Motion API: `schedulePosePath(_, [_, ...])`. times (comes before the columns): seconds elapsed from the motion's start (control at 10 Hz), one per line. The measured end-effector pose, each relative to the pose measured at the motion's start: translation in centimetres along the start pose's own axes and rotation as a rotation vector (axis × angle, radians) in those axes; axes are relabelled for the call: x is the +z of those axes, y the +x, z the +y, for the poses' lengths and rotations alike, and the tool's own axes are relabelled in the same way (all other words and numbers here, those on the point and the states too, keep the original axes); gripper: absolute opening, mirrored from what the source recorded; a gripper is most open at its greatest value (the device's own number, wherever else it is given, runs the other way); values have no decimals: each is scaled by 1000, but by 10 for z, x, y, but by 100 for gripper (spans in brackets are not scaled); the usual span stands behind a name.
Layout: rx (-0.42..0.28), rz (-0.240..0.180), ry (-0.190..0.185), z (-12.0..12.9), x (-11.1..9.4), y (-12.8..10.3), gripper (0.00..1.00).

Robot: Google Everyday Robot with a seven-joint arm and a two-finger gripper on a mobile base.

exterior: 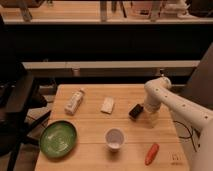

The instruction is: Place the eraser on the white sponge

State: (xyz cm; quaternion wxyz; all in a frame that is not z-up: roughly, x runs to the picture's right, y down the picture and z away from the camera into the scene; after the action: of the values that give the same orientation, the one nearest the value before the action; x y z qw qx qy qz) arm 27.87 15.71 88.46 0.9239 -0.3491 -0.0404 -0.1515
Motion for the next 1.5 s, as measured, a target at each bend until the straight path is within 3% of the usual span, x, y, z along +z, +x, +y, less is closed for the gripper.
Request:
schedulePosePath(1.1, [-3, -3, 0, 1, -2, 0, 80])
schedulePosePath(1.2, [-7, -9, 2, 1, -5, -1, 80])
schedulePosePath(1.5, [-48, -56, 35, 4, -46, -7, 80])
